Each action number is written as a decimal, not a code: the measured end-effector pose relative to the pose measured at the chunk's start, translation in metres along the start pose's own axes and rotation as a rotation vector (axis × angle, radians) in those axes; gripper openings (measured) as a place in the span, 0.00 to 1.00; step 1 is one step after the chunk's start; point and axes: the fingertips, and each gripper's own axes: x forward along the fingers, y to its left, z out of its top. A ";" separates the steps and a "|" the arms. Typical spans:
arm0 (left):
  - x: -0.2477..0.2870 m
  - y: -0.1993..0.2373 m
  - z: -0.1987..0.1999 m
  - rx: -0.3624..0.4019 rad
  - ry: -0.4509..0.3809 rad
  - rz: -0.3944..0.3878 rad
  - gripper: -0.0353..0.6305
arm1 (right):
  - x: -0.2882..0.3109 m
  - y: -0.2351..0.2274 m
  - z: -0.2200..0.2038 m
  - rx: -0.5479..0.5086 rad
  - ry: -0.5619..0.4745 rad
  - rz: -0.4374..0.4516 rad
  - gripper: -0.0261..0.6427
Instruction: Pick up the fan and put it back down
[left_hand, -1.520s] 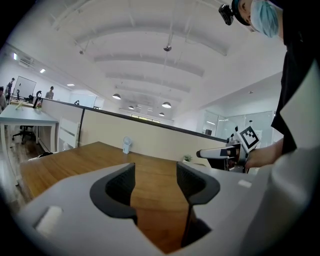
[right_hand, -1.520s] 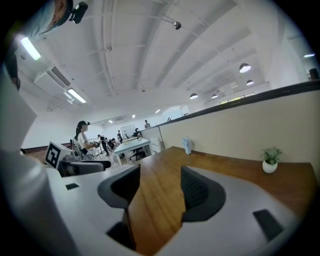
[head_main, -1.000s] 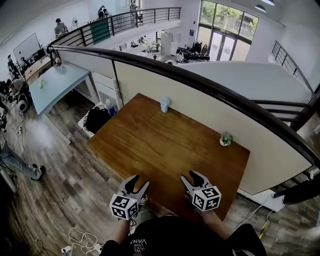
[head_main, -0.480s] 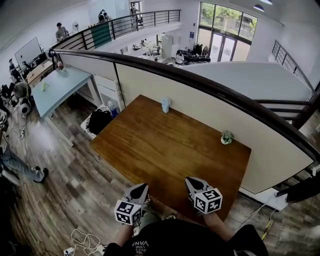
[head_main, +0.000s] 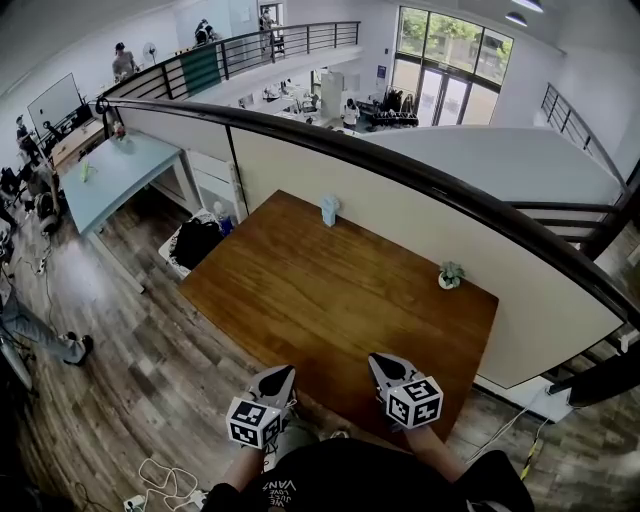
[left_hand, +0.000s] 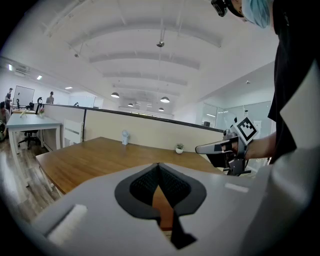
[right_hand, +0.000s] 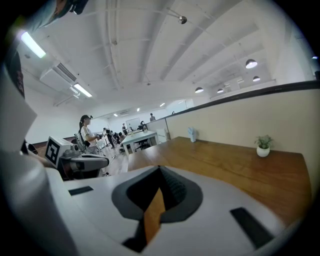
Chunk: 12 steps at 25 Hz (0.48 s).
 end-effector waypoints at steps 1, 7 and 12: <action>0.000 0.000 0.000 0.000 -0.001 0.002 0.07 | 0.000 -0.001 0.001 -0.001 -0.002 -0.003 0.06; 0.001 -0.001 0.000 -0.009 -0.008 0.008 0.07 | -0.004 -0.004 -0.001 -0.002 0.003 -0.011 0.06; 0.004 0.000 0.003 -0.016 -0.015 0.002 0.07 | -0.002 -0.007 0.000 0.003 0.004 -0.018 0.06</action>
